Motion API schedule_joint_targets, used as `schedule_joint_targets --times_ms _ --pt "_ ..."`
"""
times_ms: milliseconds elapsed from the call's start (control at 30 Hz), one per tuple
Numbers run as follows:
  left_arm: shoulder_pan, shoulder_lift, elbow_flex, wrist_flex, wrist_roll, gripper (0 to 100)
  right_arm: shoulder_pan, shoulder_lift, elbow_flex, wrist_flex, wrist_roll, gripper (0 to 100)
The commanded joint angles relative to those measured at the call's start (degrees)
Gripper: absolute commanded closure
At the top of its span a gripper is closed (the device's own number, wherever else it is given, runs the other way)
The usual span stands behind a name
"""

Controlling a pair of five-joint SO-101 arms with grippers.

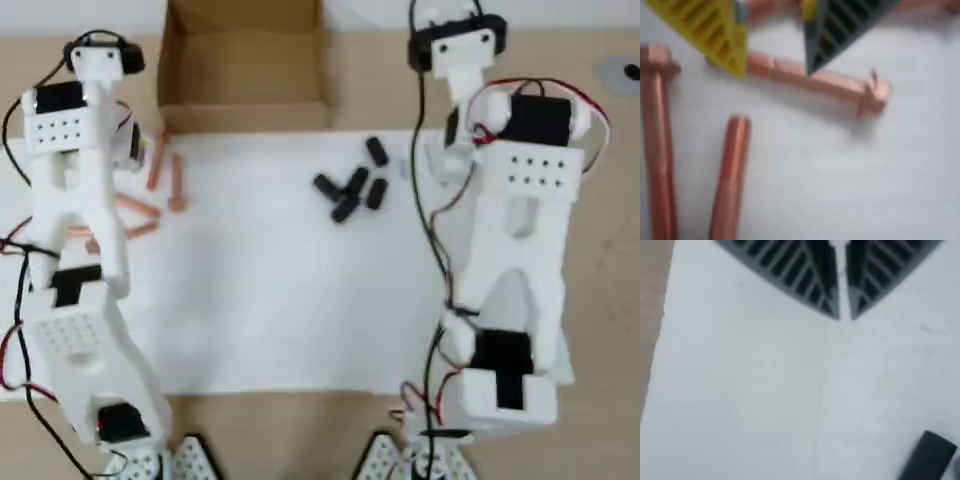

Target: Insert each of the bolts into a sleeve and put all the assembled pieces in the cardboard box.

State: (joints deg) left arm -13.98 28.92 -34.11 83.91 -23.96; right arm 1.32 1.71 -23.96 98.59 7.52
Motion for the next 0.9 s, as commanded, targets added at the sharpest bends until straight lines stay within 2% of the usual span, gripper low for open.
schedule_joint_targets --times_ms 0,200,600,867 --pt "1.05 -0.31 -3.87 -3.34 -0.26 90 -1.98 -0.22 -2.68 -1.41 -0.09 98.9" --pt "4.75 3.03 -3.96 -5.27 1.41 90 -2.95 -0.22 -2.68 -1.41 -0.09 98.9" --pt "4.22 12.70 -4.22 -11.96 8.62 90 -2.86 -0.13 -2.68 -1.41 -0.09 98.9" --pt "3.69 12.79 -4.13 -15.91 8.70 90 -2.77 -0.13 -1.45 -1.93 1.41 98.9"
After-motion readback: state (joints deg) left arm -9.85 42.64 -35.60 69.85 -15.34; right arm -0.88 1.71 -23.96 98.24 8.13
